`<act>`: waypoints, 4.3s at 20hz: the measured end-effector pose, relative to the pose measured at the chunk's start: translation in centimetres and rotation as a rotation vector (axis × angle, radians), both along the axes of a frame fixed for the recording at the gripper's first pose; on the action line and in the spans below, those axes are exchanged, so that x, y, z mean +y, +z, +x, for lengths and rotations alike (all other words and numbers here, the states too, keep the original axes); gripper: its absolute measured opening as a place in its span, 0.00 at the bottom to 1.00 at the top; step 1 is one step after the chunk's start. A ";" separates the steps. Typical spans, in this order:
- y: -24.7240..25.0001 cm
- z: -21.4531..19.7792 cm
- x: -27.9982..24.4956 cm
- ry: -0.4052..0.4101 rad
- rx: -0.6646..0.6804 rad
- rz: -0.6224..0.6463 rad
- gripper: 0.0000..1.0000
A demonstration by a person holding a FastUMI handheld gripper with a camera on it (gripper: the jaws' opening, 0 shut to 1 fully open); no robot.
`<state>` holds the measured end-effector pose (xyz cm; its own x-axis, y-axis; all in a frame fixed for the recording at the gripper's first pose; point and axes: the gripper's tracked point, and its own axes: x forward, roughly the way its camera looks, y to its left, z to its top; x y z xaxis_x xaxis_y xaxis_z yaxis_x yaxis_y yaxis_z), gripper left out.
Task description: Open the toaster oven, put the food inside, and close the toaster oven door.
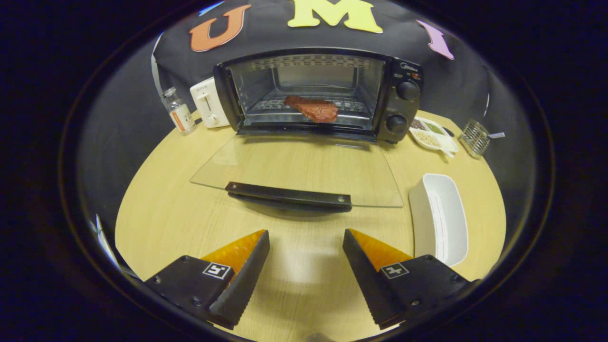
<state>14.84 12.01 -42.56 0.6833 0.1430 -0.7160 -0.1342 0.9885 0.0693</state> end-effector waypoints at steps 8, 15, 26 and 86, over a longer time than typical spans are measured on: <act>0.0 2.2 0.2 0.016 0.024 0.002 1.00; 4.7 3.1 -0.1 0.019 -0.041 0.012 1.00; 14.2 9.0 0.3 0.017 -0.217 0.006 1.00; 37.7 -15.9 -33.8 -0.218 -0.833 0.062 1.00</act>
